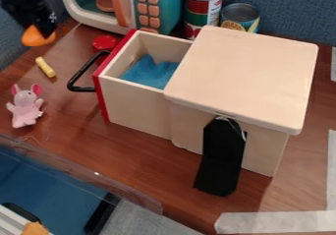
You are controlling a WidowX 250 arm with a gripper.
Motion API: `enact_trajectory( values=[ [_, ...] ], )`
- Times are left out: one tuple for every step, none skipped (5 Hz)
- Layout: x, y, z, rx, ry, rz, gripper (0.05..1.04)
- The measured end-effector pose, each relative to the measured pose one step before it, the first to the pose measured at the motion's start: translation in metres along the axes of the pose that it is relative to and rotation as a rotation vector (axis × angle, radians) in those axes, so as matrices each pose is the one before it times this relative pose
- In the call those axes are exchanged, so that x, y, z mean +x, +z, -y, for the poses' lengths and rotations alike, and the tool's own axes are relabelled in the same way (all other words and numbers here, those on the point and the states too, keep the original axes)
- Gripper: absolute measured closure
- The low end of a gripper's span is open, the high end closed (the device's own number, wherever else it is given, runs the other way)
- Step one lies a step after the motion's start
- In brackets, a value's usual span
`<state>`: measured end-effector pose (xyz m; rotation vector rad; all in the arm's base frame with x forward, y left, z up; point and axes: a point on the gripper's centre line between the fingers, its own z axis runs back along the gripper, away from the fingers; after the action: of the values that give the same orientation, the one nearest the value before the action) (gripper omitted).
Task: Take the orange object out of the drawer and put it on the left side of the table.
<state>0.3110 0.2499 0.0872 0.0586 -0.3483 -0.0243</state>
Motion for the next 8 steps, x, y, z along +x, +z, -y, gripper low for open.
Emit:
enact_trajectory(
  values=[
    [-0.00829,-0.01154,-0.00669,0.0081,0.0386,-0.0318,0.464],
    [-0.00547,-0.02379,-0.00634,-0.0145,0.0310,-0.0463,0.464],
    [0.01436,-0.00981,0.00635,0.0075,-0.0183,-0.0170,0.464],
    [0.02299,-0.01133,0.01588,0.0025,-0.0445,-0.0118,0.464],
    [0.01672,-0.00608,0.00495,0.0141,-0.0214,-0.0037,0.464],
    [0.01247,-0.00407,-0.00245,0.0218,-0.0196,0.0020,0.398],
    [-0.00854,-0.01429,0.00170,-0.0116,-0.0201,-0.0457,0.127],
    [-0.00694,-0.00223,-0.00093,0.0030,-0.0191,-0.0200,0.075]
  ],
)
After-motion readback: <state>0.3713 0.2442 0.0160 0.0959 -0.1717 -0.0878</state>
